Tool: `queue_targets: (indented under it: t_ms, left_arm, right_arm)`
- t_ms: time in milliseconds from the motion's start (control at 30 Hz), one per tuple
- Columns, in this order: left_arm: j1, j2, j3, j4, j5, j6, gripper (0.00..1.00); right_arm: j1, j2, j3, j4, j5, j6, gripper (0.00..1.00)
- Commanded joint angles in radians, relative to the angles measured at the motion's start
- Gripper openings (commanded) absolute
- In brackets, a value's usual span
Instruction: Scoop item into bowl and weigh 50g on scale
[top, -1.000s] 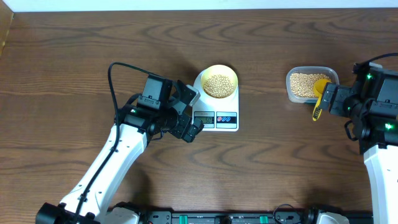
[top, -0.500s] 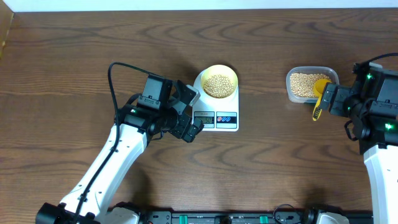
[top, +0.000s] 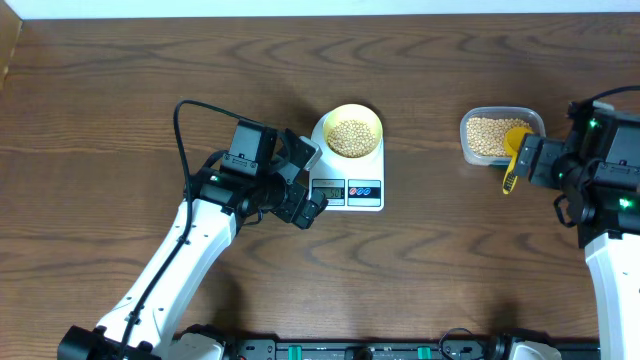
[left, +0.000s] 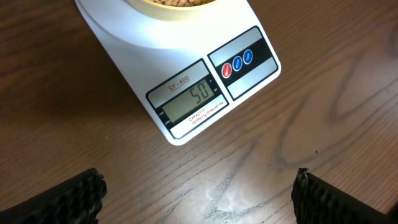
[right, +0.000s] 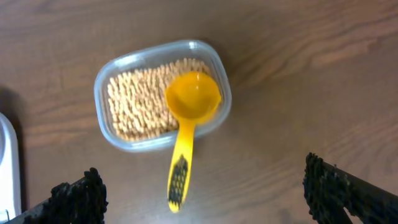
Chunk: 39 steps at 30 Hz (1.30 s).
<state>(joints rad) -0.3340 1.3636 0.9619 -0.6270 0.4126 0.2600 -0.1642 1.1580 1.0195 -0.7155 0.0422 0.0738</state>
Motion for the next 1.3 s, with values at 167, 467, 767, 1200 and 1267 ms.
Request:
queue_targets:
  t_ms: [167,467,767,1200,1267]
  left_arm:
    - [0.003,0.008,0.002,-0.001,-0.009,0.009,0.98]
    - [0.003,0.008,0.002,-0.001,-0.009,0.009,0.98]
    - [0.003,0.008,0.002,-0.001,-0.009,0.009,0.98]
    - [0.003,0.008,0.002,-0.001,-0.009,0.009,0.98]
    - [0.003,0.008,0.002,-0.001,-0.009,0.009,0.98]
  right_arm:
    - [0.018,-0.051,-0.001,-0.071,0.008,-0.011,0.99]
    - [0.164,-0.274,-0.018,-0.097,0.02,-0.012,0.99]
    - [0.265,-0.559,-0.365,0.191,0.041,-0.011,0.99]
    - [0.293,-0.777,-0.776,0.641,0.022,-0.008,0.99]
    - [0.297,-0.81,-0.813,0.672,0.007,-0.008,0.99]
